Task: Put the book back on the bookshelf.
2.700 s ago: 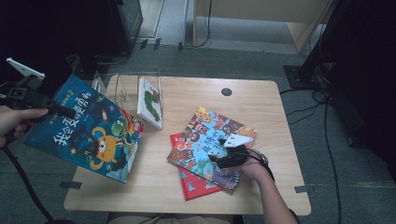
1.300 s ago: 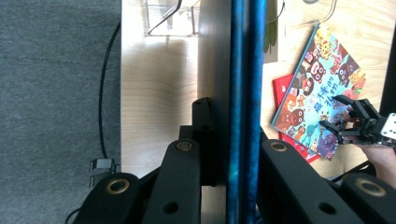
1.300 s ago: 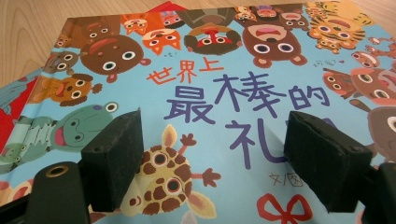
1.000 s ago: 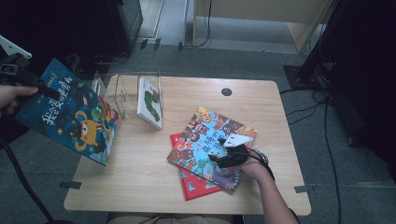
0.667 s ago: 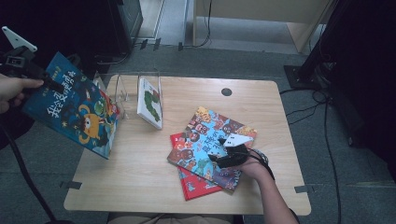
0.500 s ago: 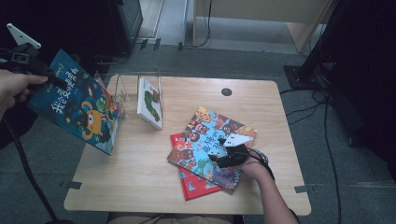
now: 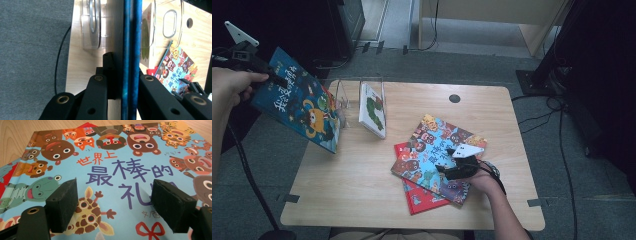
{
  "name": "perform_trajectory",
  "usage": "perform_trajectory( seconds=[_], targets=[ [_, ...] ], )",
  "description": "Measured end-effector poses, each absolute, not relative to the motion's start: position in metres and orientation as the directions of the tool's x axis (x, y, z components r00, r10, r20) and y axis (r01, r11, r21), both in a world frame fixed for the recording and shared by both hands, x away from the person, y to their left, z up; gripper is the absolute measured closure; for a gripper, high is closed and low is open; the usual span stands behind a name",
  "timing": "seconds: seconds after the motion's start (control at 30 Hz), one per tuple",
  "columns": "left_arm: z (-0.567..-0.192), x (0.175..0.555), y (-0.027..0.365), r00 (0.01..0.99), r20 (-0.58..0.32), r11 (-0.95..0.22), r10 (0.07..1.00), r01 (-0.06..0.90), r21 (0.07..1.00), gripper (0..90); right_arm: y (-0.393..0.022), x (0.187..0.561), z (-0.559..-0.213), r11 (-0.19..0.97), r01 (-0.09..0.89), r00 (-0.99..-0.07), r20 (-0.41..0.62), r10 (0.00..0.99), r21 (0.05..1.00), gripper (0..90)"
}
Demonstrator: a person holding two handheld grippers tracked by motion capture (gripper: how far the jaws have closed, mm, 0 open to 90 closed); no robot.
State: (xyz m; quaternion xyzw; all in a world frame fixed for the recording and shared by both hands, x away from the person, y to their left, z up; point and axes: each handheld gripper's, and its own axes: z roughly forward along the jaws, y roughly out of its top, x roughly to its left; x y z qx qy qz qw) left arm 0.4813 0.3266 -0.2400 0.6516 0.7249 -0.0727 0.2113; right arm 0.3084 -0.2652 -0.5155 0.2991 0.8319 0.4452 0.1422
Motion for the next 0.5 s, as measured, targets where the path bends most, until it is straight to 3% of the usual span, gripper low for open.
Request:
perform_trajectory(
  seconds=[0.5],
  targets=[
    [-0.269,0.501,0.340,-0.058,-0.449,0.151,0.892,0.973,0.174,83.1,-0.268,0.306,-0.518,0.398,0.370,-0.767,0.034,0.641,0.839,22.6]
  ],
)
